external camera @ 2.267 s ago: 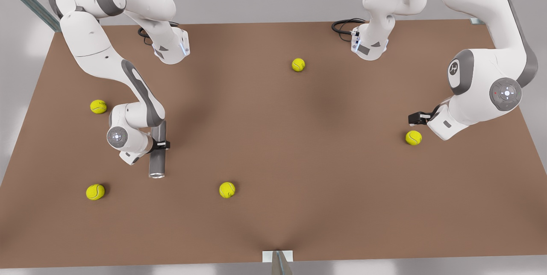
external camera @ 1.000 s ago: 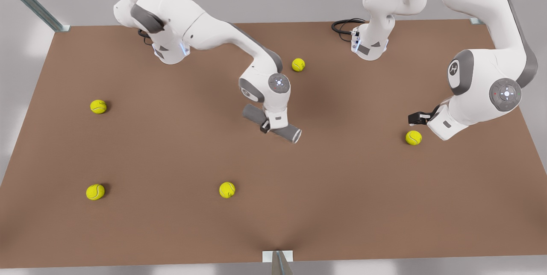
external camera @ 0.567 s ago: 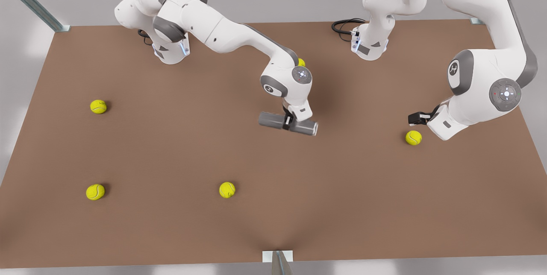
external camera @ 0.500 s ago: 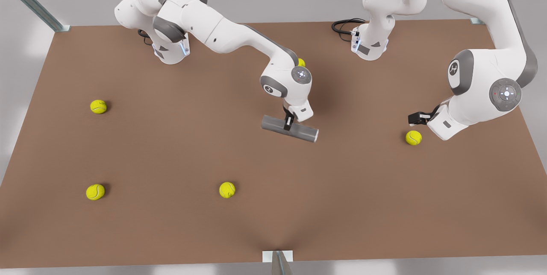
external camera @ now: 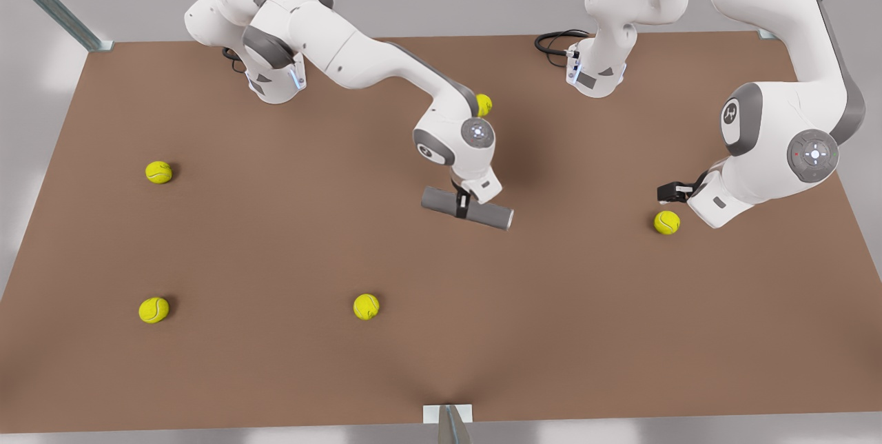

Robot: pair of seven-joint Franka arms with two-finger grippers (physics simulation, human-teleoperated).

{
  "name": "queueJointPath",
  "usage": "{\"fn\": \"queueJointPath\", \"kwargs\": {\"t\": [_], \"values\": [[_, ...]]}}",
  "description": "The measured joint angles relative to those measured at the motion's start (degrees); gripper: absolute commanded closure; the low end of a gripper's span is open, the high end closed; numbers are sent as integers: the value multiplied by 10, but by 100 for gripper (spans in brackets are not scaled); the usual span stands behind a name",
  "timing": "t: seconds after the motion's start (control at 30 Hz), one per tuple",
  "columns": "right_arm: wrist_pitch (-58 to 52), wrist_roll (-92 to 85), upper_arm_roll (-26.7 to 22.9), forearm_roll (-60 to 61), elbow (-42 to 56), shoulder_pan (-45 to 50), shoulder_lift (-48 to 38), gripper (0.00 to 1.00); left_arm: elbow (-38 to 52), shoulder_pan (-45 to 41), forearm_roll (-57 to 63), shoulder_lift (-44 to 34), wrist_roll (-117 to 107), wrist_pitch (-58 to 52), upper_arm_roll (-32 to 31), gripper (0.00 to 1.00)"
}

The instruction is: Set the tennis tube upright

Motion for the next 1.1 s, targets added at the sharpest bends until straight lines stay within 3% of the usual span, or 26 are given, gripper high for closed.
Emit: {"fn": "queueJointPath", "kwargs": {"t": [0.07, 0.17, 0.27, 0.37, 0.47, 0.53, 0.67, 0.87, 1.1], "values": [[-6, 2, -1, 10, -6, 0, 0, 0, 0, 1, -18, 8, 0, -5, 1, 0], [-15, 16, -2, 27, -39, -10, -16, 0, 7, 21, -144, 76, 0, -17, 10, 0], [-58, 44, -2, 36, -40, -37, -95, 0, 9, 14, -277, 144, 4, -8, 6, 0], [-133, 75, -1, 42, -35, -181, -185, 0, 8, 16, -379, 217, 28, 4, -16, 0], [-183, 101, -2, 58, -102, -402, -301, 0, 8, 32, -424, 271, 62, 34, -71, 0], [-203, 122, -3, 66, -144, -484, -357, 0, 7, 38, -439, 294, 86, 65, -109, 0], [-229, 157, 0, 52, -129, -495, -369, 0, 0, 47, -455, 311, 142, 107, -139, 0], [-257, 188, 5, 52, -97, -448, -335, 0, -42, 60, -474, 317, 238, 134, -147, 0], [-249, 214, 2, 81, -79, -460, -315, 0, -76, 63, -520, 317, 317, 143, -152, 0]]}}
